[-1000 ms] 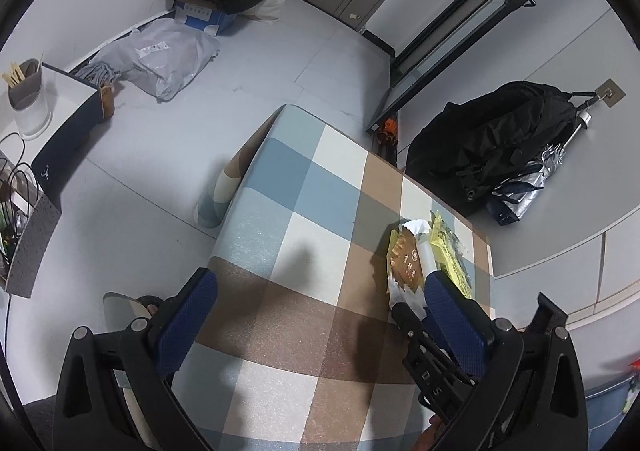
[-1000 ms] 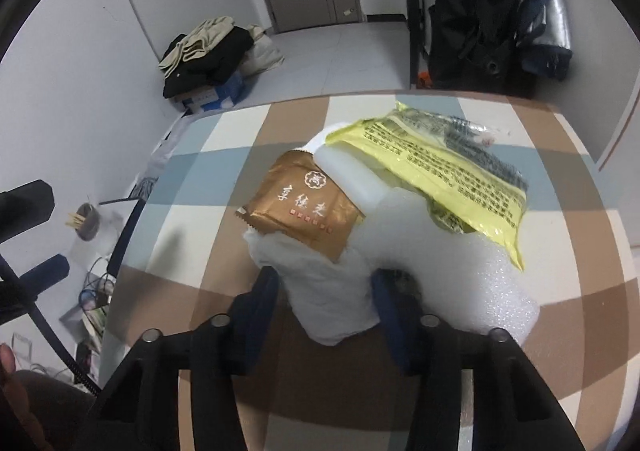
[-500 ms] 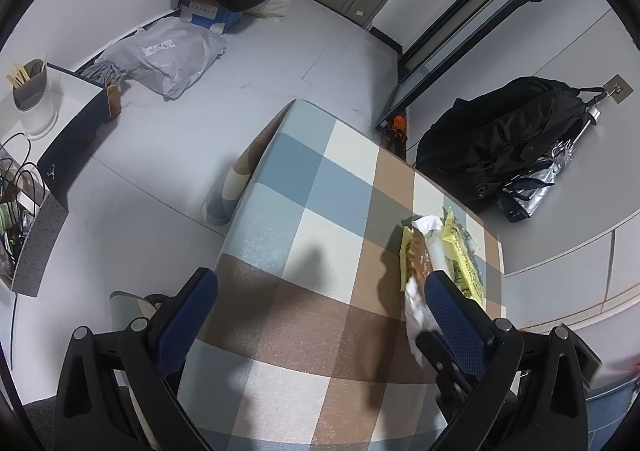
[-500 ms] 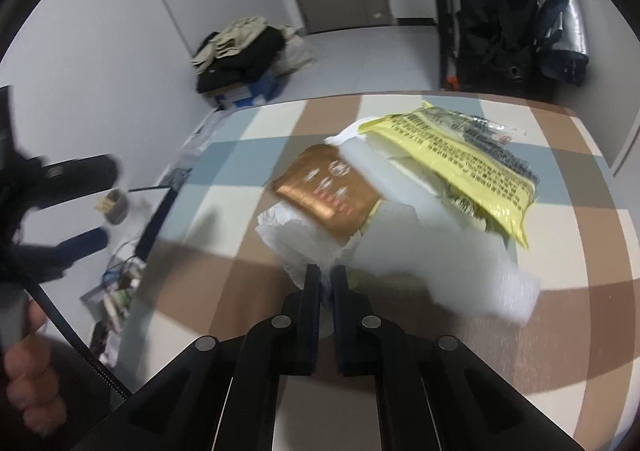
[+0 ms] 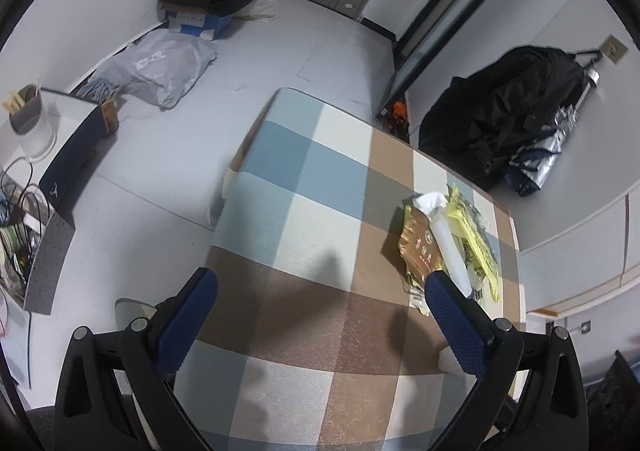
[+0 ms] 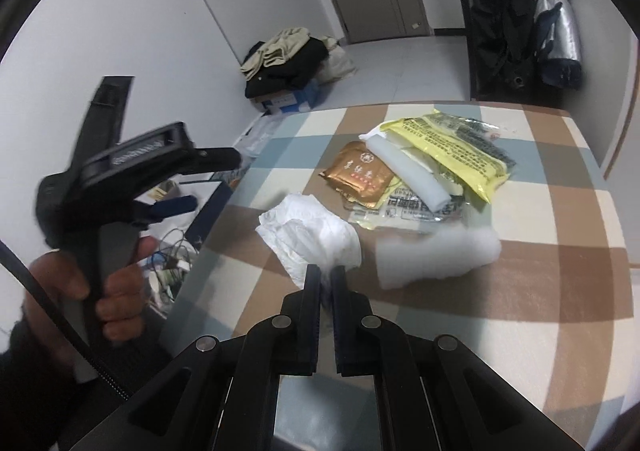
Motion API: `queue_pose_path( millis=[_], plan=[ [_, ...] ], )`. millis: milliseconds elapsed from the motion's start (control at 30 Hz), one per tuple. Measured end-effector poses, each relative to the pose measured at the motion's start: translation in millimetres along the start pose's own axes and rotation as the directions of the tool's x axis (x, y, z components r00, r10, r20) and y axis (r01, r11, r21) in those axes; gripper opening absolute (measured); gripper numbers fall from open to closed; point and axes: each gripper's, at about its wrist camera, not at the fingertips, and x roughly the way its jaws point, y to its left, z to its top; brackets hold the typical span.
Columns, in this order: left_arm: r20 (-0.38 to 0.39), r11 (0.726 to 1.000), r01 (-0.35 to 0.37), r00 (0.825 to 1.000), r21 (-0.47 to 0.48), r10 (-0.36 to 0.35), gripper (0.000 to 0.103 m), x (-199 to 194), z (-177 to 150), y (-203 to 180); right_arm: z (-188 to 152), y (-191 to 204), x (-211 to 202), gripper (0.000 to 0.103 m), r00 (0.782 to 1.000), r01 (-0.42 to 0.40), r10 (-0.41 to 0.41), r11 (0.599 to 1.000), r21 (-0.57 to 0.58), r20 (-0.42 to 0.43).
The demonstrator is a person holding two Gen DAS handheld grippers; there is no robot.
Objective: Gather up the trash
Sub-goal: 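Lower the right gripper onto the white foam and tissue, then grasp the white foam piece with the left gripper while right holds the white tissue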
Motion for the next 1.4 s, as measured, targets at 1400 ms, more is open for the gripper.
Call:
queue_pose_path(
  millis=[1400],
  plan=[
    [-0.25, 0.783, 0.088, 0.964, 0.616, 0.089, 0.095, 58, -94, -173, -25, -112, -158, 0.005, 0.963, 0.058, -0.091, 0.99, 0.132, 0.253]
  ],
)
